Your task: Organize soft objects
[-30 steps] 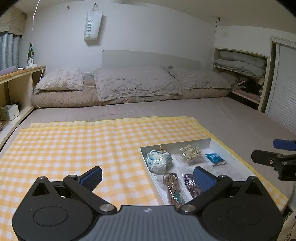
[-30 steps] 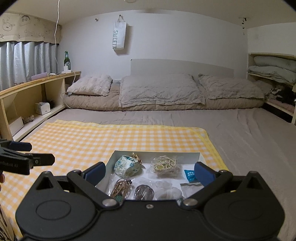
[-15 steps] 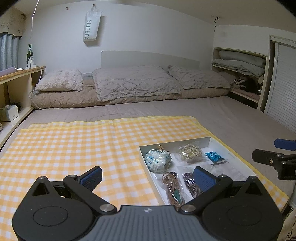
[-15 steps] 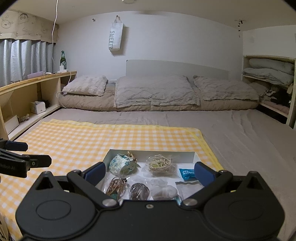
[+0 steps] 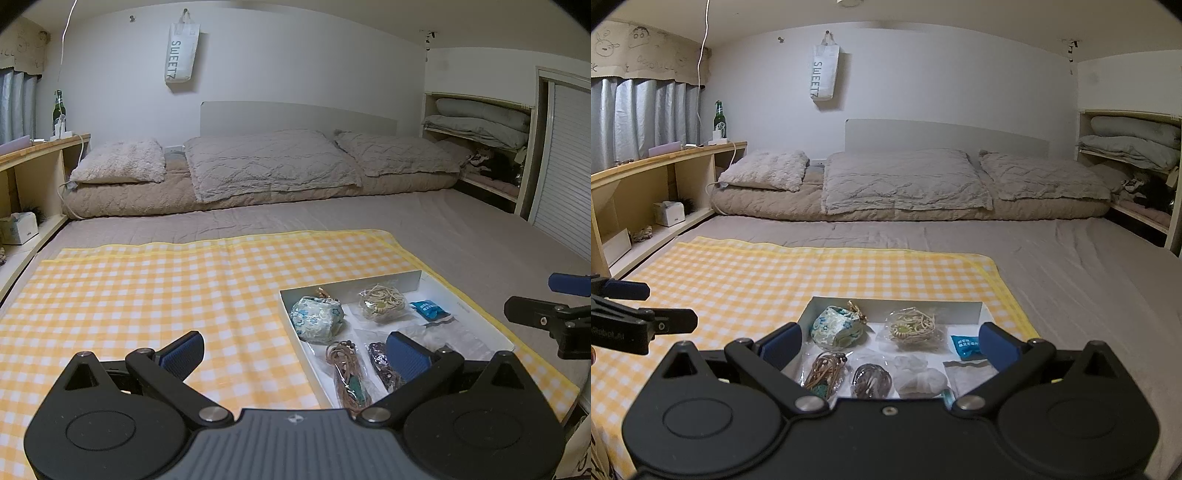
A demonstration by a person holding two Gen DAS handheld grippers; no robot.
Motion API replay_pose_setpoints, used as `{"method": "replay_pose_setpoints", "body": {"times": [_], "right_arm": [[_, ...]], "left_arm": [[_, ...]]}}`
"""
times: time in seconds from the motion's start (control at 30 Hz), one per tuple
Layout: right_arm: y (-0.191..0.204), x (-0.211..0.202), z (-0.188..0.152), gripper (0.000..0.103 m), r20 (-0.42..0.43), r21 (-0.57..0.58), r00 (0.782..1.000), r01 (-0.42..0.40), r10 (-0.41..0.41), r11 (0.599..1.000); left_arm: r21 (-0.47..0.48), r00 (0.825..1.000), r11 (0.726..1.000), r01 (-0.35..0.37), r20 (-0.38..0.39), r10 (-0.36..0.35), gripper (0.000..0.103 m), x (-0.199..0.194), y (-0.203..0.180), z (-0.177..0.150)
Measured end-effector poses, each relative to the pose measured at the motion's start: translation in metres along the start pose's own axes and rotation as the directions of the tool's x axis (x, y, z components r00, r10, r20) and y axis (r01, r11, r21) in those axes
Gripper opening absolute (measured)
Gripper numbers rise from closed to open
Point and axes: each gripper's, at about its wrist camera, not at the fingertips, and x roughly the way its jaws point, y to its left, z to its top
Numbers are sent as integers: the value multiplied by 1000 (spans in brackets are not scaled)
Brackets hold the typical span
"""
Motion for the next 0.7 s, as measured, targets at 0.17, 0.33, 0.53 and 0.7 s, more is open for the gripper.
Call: {"method": "replay_pose_setpoints", "body": {"times": [0.17, 0.33, 0.53, 0.7], "right_arm": [[1, 0, 1, 103, -2, -6, 1000, -8, 8, 1000], [1, 0, 1, 103, -3, -11, 1000, -13, 13, 1000], [1, -1, 1, 103, -3, -10, 1000, -12, 12, 1000], [1, -1, 1, 103, -2, -10, 1000, -13, 13, 1000]], "left_arm": [[-2, 1000, 1000, -1, -2, 1, 103, 2, 4, 0], [-1, 1000, 1000, -1, -3, 1, 103, 2, 5, 0], [0, 1000, 1000, -2, -3, 2, 103, 2, 4, 0], [0, 1000, 1000, -3, -4, 3, 103, 2, 5, 0]]}}
